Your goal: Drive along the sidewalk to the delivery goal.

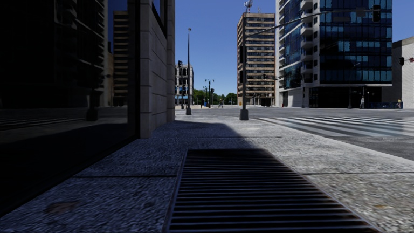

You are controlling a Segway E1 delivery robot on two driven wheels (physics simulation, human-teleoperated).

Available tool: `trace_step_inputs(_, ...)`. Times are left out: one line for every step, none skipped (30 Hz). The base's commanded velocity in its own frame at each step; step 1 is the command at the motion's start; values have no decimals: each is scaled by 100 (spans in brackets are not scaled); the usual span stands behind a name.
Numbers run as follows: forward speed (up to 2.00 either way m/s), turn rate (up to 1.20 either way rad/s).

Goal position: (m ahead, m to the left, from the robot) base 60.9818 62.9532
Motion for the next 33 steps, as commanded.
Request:
trace_step_inputs(200,0)
trace_step_inputs(200,0)
trace_step_inputs(200,0)
trace_step_inputs(200,0)
trace_step_inputs(200,0)
trace_step_inputs(200,0)
trace_step_inputs(200,0)
trace_step_inputs(200,0)
trace_step_inputs(200,0)
trace_step_inputs(200,0)
trace_step_inputs(200,0)
trace_step_inputs(200,0)
trace_step_inputs(200,0)
trace_step_inputs(200,0)
trace_step_inputs(200,0)
trace_step_inputs(200,0)
trace_step_inputs(200,0)
trace_step_inputs(200,0)
trace_step_inputs(200,0)
trace_step_inputs(200,0)
trace_step_inputs(200,0)
trace_step_inputs(200,0)
trace_step_inputs(200,0)
trace_step_inputs(200,0)
trace_step_inputs(200,0)
trace_step_inputs(200,0)
trace_step_inputs(200,0)
trace_step_inputs(200,0)
trace_step_inputs(200,0)
trace_step_inputs(200,0)
trace_step_inputs(200,0)
trace_step_inputs(200,0)
trace_step_inputs(200,0)
